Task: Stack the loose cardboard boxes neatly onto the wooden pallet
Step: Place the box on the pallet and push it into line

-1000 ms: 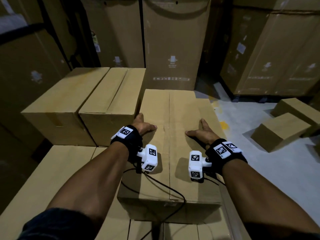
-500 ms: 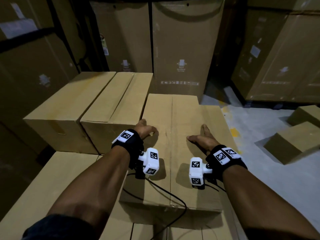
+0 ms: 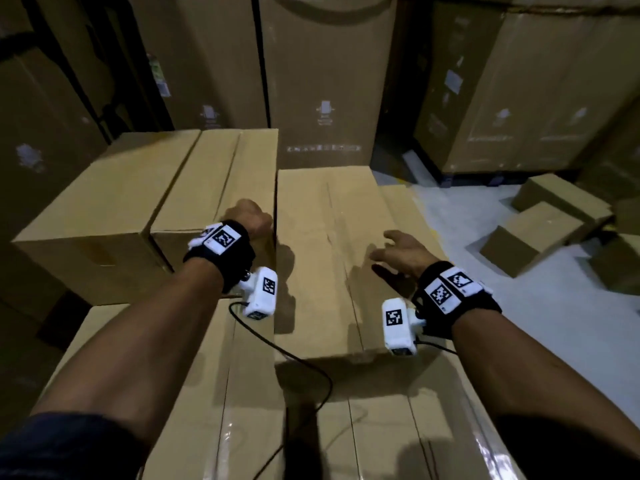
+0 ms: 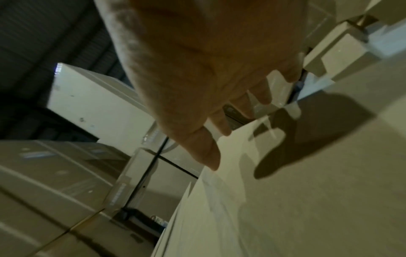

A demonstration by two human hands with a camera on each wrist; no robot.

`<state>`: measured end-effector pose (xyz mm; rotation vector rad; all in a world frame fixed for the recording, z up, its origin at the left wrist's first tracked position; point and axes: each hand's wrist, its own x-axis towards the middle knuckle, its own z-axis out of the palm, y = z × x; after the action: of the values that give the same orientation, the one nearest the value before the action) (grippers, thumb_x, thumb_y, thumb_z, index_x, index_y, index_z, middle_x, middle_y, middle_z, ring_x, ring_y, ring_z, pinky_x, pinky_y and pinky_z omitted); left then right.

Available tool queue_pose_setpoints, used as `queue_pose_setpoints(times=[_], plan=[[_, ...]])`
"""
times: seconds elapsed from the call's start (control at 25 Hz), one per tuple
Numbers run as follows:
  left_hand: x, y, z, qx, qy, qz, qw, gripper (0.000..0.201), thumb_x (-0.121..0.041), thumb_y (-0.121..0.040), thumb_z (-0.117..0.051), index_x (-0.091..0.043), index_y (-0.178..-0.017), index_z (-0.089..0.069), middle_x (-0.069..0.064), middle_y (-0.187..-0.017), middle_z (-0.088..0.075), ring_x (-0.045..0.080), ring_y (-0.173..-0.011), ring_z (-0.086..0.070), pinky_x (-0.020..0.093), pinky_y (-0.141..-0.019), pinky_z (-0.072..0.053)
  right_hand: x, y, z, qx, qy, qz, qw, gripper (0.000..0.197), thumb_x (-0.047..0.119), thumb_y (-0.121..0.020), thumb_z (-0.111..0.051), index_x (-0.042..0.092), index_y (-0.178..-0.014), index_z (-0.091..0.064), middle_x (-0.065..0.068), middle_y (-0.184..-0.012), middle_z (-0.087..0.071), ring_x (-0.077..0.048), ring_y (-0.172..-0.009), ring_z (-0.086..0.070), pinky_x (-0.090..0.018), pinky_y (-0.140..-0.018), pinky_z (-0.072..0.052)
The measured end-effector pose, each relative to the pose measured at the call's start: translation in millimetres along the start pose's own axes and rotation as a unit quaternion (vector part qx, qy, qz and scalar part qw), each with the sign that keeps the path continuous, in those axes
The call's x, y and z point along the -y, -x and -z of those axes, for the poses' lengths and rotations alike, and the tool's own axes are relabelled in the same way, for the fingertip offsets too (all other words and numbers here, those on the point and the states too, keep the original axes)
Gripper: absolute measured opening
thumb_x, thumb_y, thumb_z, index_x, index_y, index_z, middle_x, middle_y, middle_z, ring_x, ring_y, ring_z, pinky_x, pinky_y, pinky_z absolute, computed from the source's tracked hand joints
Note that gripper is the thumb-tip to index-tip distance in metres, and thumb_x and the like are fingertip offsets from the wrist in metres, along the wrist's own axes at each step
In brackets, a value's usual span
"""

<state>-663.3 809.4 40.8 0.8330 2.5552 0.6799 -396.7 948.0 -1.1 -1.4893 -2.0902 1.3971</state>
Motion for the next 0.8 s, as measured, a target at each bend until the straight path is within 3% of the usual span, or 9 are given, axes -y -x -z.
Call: queue_pose_setpoints(times=[0.08,0.16,0.2,0.28,0.36,0.44,0.6,0.8], plan=[[14,6,4,-0.022,-0.123,-0.041,0.991,0.049,-0.036,-0.085,-0.065,-0.009,-0.126,-0.061,0.022,-0.13,-0.059,0.041,-0.116,-0.057,0.041,-0.095,-0.047,4,44,-10,0.011,0.069,0.059,0.996,0.075,0.034,-0.083,-0.078,0.031,-0.15,-0.042,0.001,-0.144,-0.048,-0.024,-0.134,-0.047,-0.044,-0.103,-0.047],[30,9,0,-0.038,-0.22,-0.108,0.969,0.054,-0.034,-0.091,-0.063,-0.009,-0.136,-0.051,0.021,-0.134,-0.052,0.042,-0.12,-0.053,0.045,-0.096,-0.046,2,88,-21,0.032,0.245,0.098,0.964,0.085,0.053,-0.081,-0.075,0.038,-0.153,-0.032,0.001,-0.16,-0.032,-0.025,-0.149,-0.026,-0.056,-0.119,-0.02],[39,11,-7,-0.041,-0.26,-0.141,0.954,0.053,-0.031,-0.092,-0.062,-0.009,-0.138,-0.047,0.021,-0.135,-0.049,0.041,-0.121,-0.05,0.047,-0.096,-0.046,-1,111,-31,0.048,0.312,0.103,0.943,0.091,0.061,-0.08,-0.072,0.041,-0.155,-0.025,0.0,-0.166,-0.019,-0.024,-0.154,-0.012,-0.059,-0.121,-0.004],[58,8,-22,-0.053,-0.303,-0.182,0.934,0.057,-0.026,-0.091,-0.062,-0.01,-0.141,-0.039,0.019,-0.142,-0.041,0.039,-0.129,-0.041,0.049,-0.1,-0.042,-13,141,-49,0.074,0.36,0.104,0.924,0.104,0.072,-0.074,-0.07,0.045,-0.157,-0.013,0.0,-0.169,0.001,-0.024,-0.155,0.007,-0.058,-0.118,0.011],[70,4,-32,-0.061,-0.323,-0.202,0.923,0.07,-0.026,-0.09,-0.064,-0.009,-0.148,-0.028,0.019,-0.154,-0.028,0.038,-0.14,-0.027,0.051,-0.109,-0.033,-28,157,-65,0.058,0.38,0.11,0.917,0.108,0.077,-0.072,-0.067,0.045,-0.157,-0.01,-0.001,-0.169,0.006,-0.025,-0.154,0.011,-0.056,-0.118,0.012],[74,-4,-39,-0.049,-0.336,-0.204,0.918,0.084,-0.026,-0.091,-0.065,-0.009,-0.155,-0.014,0.018,-0.162,-0.012,0.037,-0.149,-0.012,0.05,-0.117,-0.021,-39,166,-77,0.017,0.395,0.119,0.911,0.101,0.08,-0.076,-0.06,0.041,-0.157,-0.014,-0.002,-0.169,0.001,-0.024,-0.155,0.005,-0.054,-0.12,0.007],[71,-30,-44,-0.053,-0.347,-0.203,0.914,0.089,-0.028,-0.094,-0.062,-0.009,-0.157,-0.003,0.015,-0.165,-0.001,0.035,-0.152,-0.003,0.049,-0.121,-0.01,-55,169,-97,-0.082,0.415,0.155,0.893,0.099,0.092,-0.072,-0.027,0.038,-0.156,-0.025,-0.001,-0.168,-0.015,-0.024,-0.155,-0.008,-0.055,-0.121,0.0],[65,-59,-47,-0.046,-0.338,-0.201,0.918,0.088,-0.024,-0.094,-0.061,-0.006,-0.157,-0.003,0.016,-0.165,-0.002,0.035,-0.152,-0.004,0.047,-0.122,-0.01,-77,159,-112,-0.158,0.393,0.196,0.885,0.093,0.091,-0.073,-0.034,0.038,-0.149,-0.042,-0.004,-0.159,-0.037,-0.029,-0.149,-0.027,-0.056,-0.118,-0.014]])
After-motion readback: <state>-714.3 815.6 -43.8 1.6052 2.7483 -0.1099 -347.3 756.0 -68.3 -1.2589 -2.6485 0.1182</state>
